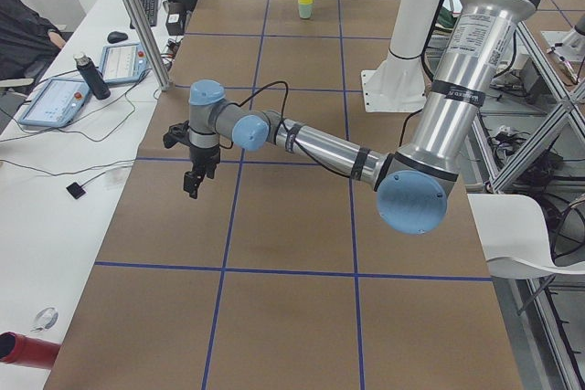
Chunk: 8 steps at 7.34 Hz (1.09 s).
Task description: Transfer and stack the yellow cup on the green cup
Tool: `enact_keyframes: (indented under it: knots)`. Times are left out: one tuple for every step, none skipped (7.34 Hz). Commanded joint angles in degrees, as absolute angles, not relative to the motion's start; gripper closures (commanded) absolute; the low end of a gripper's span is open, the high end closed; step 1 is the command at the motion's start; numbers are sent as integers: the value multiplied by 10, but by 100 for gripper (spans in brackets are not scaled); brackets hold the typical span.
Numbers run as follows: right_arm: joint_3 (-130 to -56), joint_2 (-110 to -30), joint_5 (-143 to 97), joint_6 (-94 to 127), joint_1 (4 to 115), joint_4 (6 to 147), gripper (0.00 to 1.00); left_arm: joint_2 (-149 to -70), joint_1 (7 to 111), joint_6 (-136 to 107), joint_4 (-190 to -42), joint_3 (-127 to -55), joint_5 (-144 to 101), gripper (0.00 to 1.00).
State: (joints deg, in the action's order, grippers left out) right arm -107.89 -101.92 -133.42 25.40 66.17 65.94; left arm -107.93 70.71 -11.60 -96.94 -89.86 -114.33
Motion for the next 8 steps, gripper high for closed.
enact_keyframes:
  knots:
    - [-1073,-1012,-1332,252,671,654,0,-1079,708,-113,-969,-898,-1143,0]
    - [-1072,-1003,-1328,252,686,656,0,-1079,718,-109,-969,-898,-1143,0]
    - [-1065,-1000,-1326,254,701,654,0,-1079,739,-78,-960,-897,-1143,0]
    - [-1059,-999,-1321,250,743,654,0,-1085,770,-19,-916,-897,-1144,0]
    - [-1043,-998,-1320,243,764,655,0,-1089,798,33,-882,-898,-1145,0]
    - [-1020,-995,-1321,243,780,655,0,-1086,822,46,-880,-899,-1149,0]
    - [-990,-979,-1325,244,801,655,0,-1078,848,53,-881,-896,-1211,0]
    - [-975,-978,-1333,243,820,656,0,-1037,881,103,-886,-890,-1288,0]
